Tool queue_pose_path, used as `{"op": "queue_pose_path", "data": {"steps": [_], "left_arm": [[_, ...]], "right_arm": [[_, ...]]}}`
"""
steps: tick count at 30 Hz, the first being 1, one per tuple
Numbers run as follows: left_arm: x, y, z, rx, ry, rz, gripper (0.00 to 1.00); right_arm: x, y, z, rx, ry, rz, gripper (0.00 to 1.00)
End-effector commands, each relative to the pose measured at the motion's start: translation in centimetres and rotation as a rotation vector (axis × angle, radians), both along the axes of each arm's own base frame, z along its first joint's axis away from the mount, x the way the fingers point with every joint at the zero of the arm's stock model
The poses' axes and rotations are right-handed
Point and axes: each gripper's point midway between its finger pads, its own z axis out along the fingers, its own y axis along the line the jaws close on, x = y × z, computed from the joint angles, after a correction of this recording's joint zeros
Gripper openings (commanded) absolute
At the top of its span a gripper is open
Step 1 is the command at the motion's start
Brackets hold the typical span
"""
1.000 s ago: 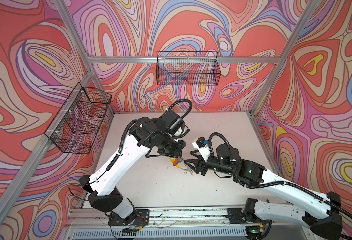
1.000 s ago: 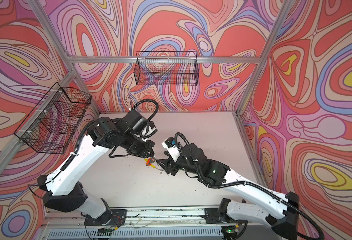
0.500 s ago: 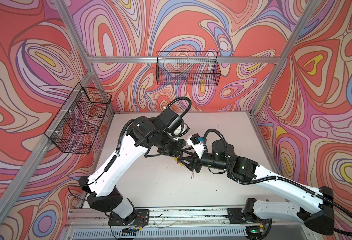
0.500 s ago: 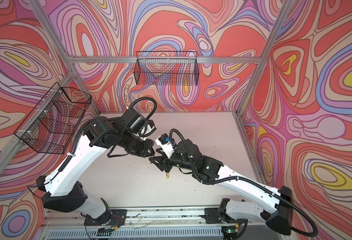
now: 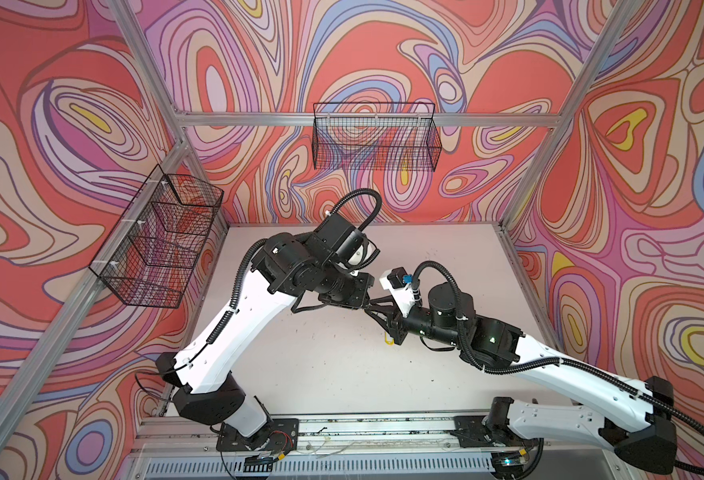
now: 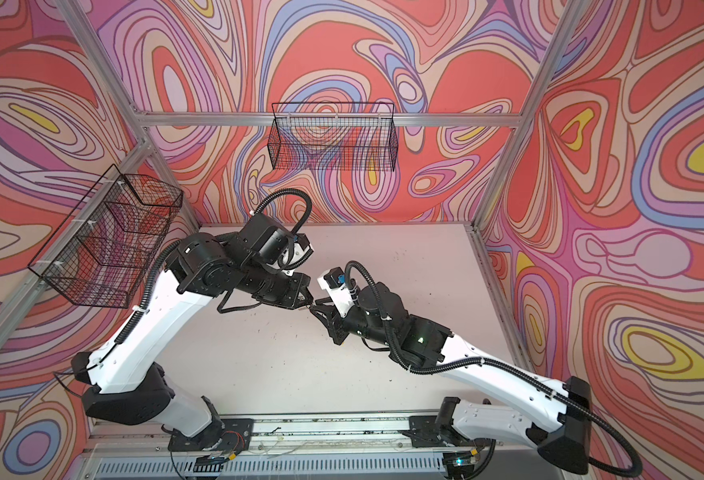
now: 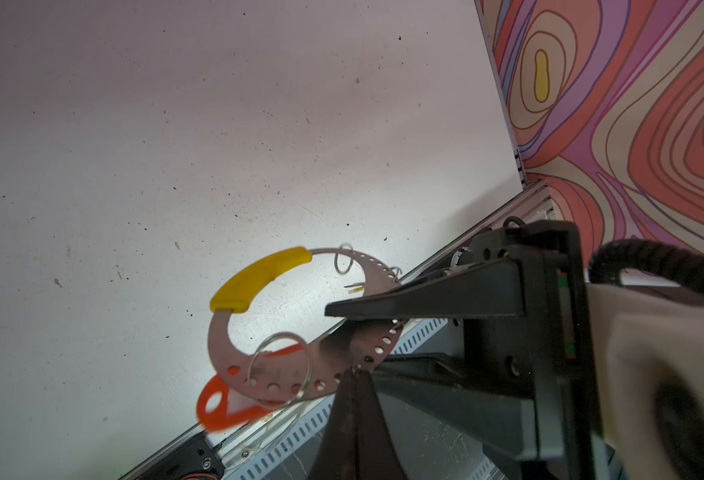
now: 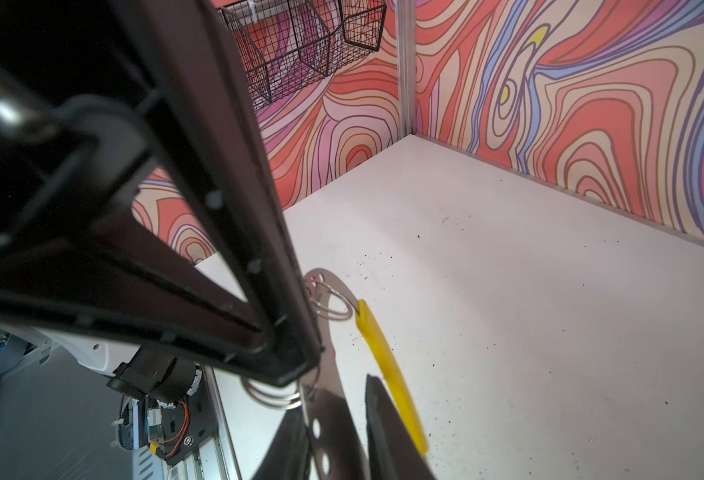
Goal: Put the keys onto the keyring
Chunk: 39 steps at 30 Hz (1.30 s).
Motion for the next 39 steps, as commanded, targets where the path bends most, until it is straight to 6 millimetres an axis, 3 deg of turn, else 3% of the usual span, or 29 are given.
{"op": "queue_pose_path", "data": {"steps": [1,3,8,10,17,21,25,31,39], "left_arm": [[-2.1,1.6,0.1,0.019,0.049,-0.011,0.0],[-2.2,1.5,0.0,0.015,0.053,-0.014,0.0],[-2.0,1.8,0.1,0.016,0.028,-0.011,0.0],[-1.8,1.4,0.5,-0.013,0.009,-0.021,0.0],[-1.0,1.0,3.5,-0.146,-0.14,-0.016,0.31],[-0.7,2.1,5.5,-0.213,-0.259,0.025,0.41],[-0.3,2.9,5.7,-0.271,-0.367,0.073,0.41],[0.6,1.5,4.5,-0.28,-0.507,0.067,0.35],[1.3,0.5,4.0,-0.299,-0.546,0.053,0.34]], "right_arm": [[1.3,-1.7,0.0,-0.012,-0.026,-0.097,0.2],[1.1,-1.7,0.4,0.01,-0.032,-0.091,0.18],[0.6,-1.9,1.2,0.057,-0.042,-0.074,0.01],[0.4,-1.8,1.4,0.069,-0.038,-0.067,0.0],[-0.5,-1.2,2.3,0.166,-0.003,-0.016,0.0],[-0.7,-0.8,2.5,0.202,0.024,-0.005,0.0],[-0.2,-0.6,2.7,0.247,0.071,-0.032,0.0],[0.4,-0.5,4.0,0.389,0.194,-0.085,0.0],[0.5,0.1,3.9,0.41,0.234,-0.076,0.0]]}}
